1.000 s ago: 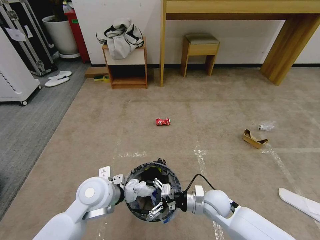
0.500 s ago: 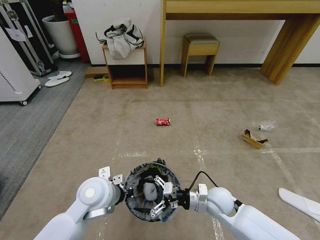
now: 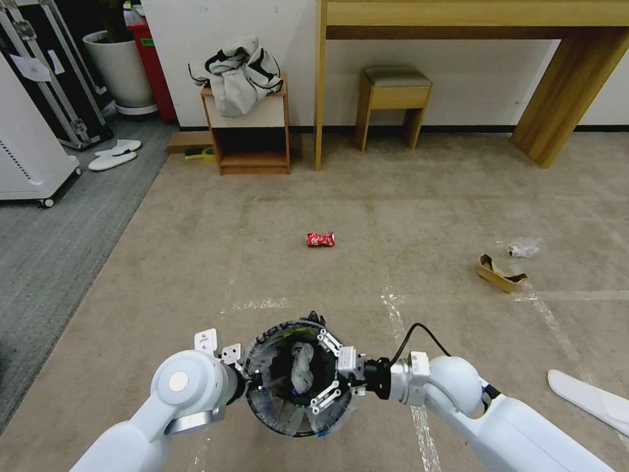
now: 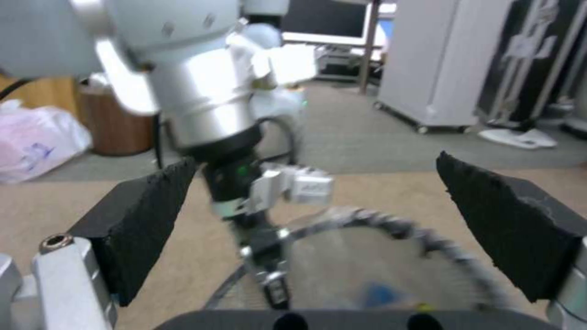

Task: Pick up the trash bin and place the garbage on the floor into it.

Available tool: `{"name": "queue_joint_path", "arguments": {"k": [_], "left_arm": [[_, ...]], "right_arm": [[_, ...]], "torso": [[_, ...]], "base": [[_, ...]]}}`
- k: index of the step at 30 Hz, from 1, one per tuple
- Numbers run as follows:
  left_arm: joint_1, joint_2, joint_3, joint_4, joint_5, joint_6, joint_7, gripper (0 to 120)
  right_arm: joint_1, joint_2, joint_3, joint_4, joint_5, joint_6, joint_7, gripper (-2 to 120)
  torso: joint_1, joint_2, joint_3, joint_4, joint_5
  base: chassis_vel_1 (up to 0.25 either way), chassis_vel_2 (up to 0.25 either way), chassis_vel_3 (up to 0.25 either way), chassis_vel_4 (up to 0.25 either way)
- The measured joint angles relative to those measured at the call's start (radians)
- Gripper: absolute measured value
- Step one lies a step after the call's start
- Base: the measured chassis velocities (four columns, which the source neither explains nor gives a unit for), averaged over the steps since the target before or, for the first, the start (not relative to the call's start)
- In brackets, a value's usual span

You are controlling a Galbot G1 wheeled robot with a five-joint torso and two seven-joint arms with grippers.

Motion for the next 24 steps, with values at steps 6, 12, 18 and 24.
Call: {"name": "queue_joint_path", "arguments": {"k": [6, 12, 18, 24], "left_arm": [[0.005, 0.003, -0.029, 0.02, 0.017, 0.001, 0.015, 0], [-0.004, 0.0, -0.042, 0.044, 0.05, 0.002, 0.045, 0], [-0.002, -0.034, -0.059, 0.101, 0.14, 0.002, 0.099, 0], [0.005, -0.099, -0.052, 0.141, 0.228, 0.002, 0.121, 0]], "right_arm": [[-0.036, -0.042, 0.117, 0.04, 0.067, -0.009, 0.031, 100], [-0.073, -0.051, 0.202, 0.024, 0.104, -0.01, 0.059, 100], [-0.138, -0.047, 0.3, -0.004, 0.132, -0.006, 0.124, 100], [-0.25, -0.028, 0.402, -0.056, 0.075, 0.057, 0.116, 100]], "torso": [[0.0, 0.0, 0.0, 0.0, -0.0002], [0.0, 0.0, 0.0, 0.0, -0.0001], [0.0, 0.0, 0.0, 0.0002, 0.0], [0.0, 0.0, 0.0, -0.0004, -0.0001]], "base": [[0.0, 0.0, 0.0, 0.0], [0.0, 0.0, 0.0, 0.0], [0.0, 0.0, 0.0, 0.0], [0.0, 0.0, 0.0, 0.0]]}}
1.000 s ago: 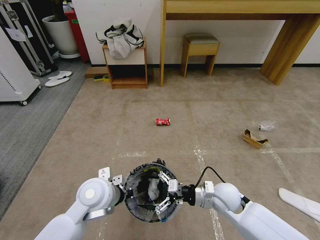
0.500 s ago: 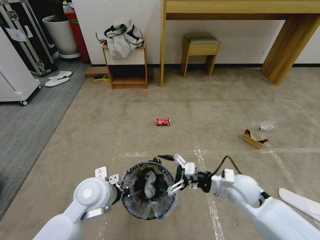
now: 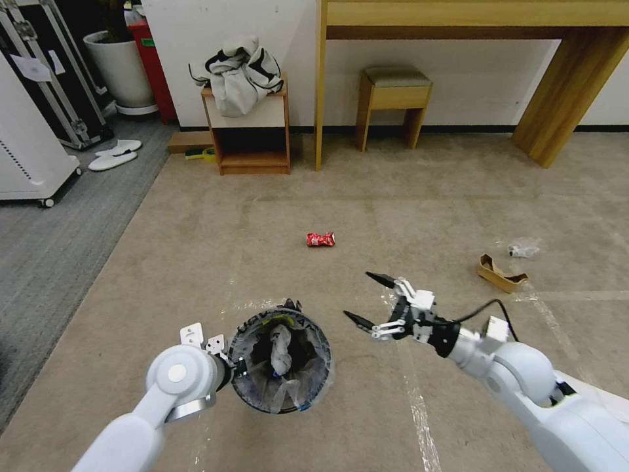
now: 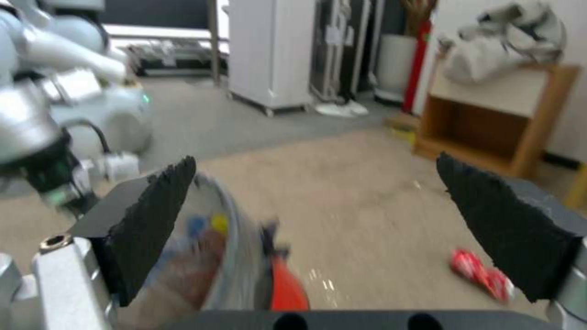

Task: Pick up the trash bin and place the garbage on the floor into it.

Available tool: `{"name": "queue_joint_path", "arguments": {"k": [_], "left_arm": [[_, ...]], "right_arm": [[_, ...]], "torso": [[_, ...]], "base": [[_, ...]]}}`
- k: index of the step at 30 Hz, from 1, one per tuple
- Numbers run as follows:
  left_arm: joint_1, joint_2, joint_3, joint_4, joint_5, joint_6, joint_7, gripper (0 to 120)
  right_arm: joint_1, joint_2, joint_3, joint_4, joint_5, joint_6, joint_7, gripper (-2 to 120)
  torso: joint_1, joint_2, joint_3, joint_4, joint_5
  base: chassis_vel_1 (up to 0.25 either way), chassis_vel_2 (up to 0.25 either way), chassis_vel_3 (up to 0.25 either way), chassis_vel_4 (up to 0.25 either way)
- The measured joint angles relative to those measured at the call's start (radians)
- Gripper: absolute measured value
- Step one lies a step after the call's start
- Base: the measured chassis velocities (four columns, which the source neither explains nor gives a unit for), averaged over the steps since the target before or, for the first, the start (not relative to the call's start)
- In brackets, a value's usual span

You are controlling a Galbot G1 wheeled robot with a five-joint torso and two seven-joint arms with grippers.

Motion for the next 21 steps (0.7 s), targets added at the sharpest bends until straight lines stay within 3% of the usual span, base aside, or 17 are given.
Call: {"name": "queue_joint_path", "arguments": {"k": [6, 14, 21], "left_arm": [[0.002, -0.033, 0.016, 0.003, 0.034, 0.0, -0.012, 0], [0.009, -0.045, 0.019, 0.004, 0.069, 0.0, -0.012, 0], [0.016, -0.056, 0.013, 0.001, 0.09, 0.0, -0.006, 0]], "right_arm": [[-0.069, 0.048, 0.071, -0.051, -0.062, 0.045, -0.017, 100], [-0.124, 0.155, 0.144, -0.13, -0.125, 0.089, -0.02, 100], [-0.147, 0.199, 0.169, -0.157, -0.162, 0.116, -0.017, 100]], "torso": [[0.0, 0.0, 0.0, 0.0005, 0.0], [0.0, 0.0, 0.0, 0.0004, 0.0], [0.0, 0.0, 0.0, 0.0001, 0.0]], "base": [[0.0, 0.0, 0.0, 0.0], [0.0, 0.0, 0.0, 0.0], [0.0, 0.0, 0.0, 0.0]]}}
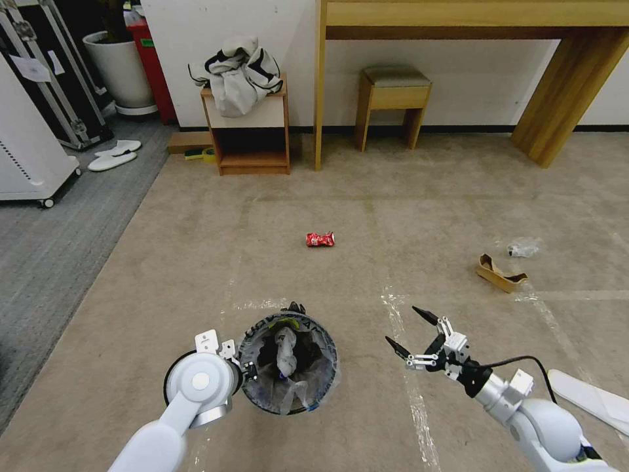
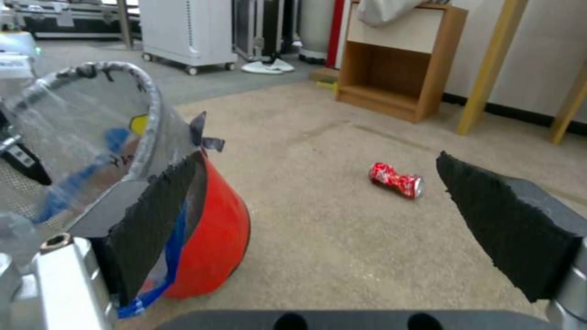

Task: Pick up the trash bin and place the garbage on the floor into it.

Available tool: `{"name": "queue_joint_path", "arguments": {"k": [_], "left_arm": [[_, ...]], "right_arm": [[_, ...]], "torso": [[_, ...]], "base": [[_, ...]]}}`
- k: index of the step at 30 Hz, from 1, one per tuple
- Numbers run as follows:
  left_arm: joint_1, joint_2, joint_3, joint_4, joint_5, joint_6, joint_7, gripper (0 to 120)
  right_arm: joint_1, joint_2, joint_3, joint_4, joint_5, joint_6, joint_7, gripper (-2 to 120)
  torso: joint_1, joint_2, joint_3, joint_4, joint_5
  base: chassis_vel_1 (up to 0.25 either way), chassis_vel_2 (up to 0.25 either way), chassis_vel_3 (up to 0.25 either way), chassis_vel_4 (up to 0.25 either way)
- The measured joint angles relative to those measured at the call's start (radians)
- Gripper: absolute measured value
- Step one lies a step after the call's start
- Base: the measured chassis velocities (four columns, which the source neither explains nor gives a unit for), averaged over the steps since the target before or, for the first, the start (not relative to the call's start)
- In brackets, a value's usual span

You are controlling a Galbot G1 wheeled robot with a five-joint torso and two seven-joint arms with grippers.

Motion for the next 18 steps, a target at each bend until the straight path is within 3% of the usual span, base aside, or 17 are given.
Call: {"name": "queue_joint_path", "arguments": {"k": [7, 18], "left_arm": [[0.03, -0.002, -0.024, -0.018, 0.067, 0.0, 0.043, 0], [0.028, -0.013, -0.015, -0.025, 0.083, 0.0, 0.048, 0]], "right_arm": [[0.013, 0.031, -0.017, -0.008, -0.035, 0.001, 0.01, 100], [-0.013, 0.042, 0.001, 0.004, -0.053, 0.003, 0.01, 100]], "torso": [[0.0, 0.0, 0.0, 0.0005, -0.0001], [0.0, 0.0, 0.0, 0.0003, -0.0001]], "base": [[0.0, 0.0, 0.0, 0.0], [0.0, 0.0, 0.0, 0.0]]}}
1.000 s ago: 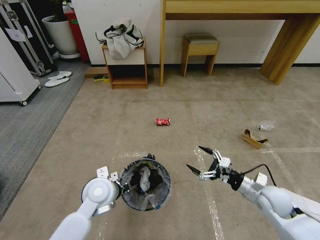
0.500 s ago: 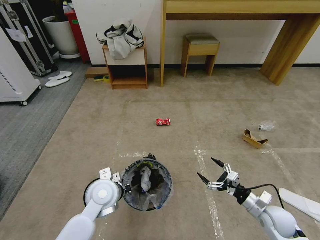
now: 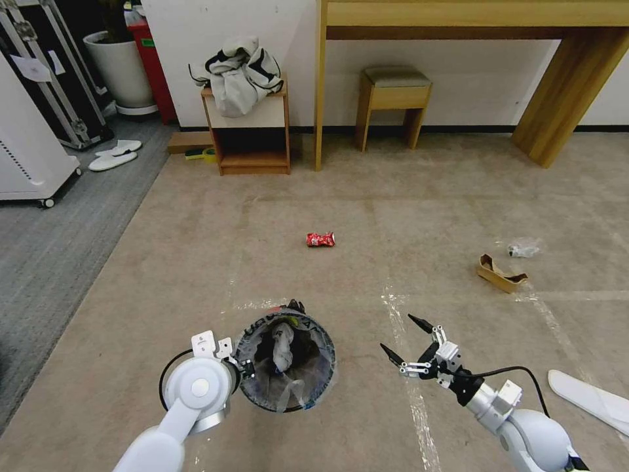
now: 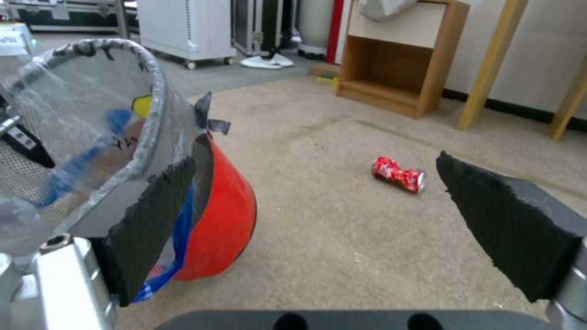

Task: Pick up the trash bin and place the garbage on the floor into it.

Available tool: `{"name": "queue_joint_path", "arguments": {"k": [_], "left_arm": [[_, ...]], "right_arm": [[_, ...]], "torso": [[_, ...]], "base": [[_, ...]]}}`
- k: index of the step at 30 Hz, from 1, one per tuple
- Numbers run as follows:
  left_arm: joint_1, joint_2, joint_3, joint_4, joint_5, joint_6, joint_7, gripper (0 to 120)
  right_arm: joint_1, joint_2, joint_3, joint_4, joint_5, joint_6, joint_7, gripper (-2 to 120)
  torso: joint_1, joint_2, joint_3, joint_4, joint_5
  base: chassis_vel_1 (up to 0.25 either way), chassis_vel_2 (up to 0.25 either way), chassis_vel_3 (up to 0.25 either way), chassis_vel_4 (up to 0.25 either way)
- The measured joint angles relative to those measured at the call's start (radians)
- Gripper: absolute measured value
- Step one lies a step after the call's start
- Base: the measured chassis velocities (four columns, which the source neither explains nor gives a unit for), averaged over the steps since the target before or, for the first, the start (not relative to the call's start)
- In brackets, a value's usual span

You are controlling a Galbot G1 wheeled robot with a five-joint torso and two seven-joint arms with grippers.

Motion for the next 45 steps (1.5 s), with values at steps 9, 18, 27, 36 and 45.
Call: {"name": "queue_joint_path", "arguments": {"k": [9, 18, 27, 36, 45], "left_arm": [[-0.006, 0.013, 0.008, 0.002, 0.074, 0.0, 0.068, 0], [-0.005, 0.018, 0.001, 0.02, 0.114, 0.0, 0.141, 0], [-0.012, 0.012, 0.014, 0.031, 0.152, -0.001, 0.166, 0], [-0.012, 0.008, 0.015, 0.033, 0.16, 0.0, 0.164, 0], [-0.011, 0.009, 0.013, 0.036, 0.159, -0.001, 0.164, 0]], "right_arm": [[-0.024, 0.025, 0.03, 0.002, -0.016, 0.016, -0.009, 100], [-0.036, 0.051, 0.032, 0.008, -0.036, 0.017, -0.014, 100], [-0.044, 0.06, 0.034, 0.007, -0.04, 0.017, -0.014, 100], [-0.042, 0.059, 0.035, 0.003, -0.043, 0.018, -0.015, 100], [-0.039, 0.074, 0.031, -0.001, -0.048, 0.018, -0.02, 100]], "torso": [[0.0, 0.0, 0.0, 0.0, 0.0001], [0.0, 0.0, 0.0, 0.0001, 0.0002], [0.0, 0.0, 0.0, 0.0, 0.0001], [0.0, 0.0, 0.0, 0.0001, 0.0001], [0.0, 0.0, 0.0, 0.0, 0.0002]], "base": [[0.0, 0.0, 0.0, 0.0], [0.0, 0.0, 0.0, 0.0], [0.0, 0.0, 0.0, 0.0], [-0.003, -0.006, -0.002, -0.003], [-0.059, -0.055, -0.058, -0.055]]}}
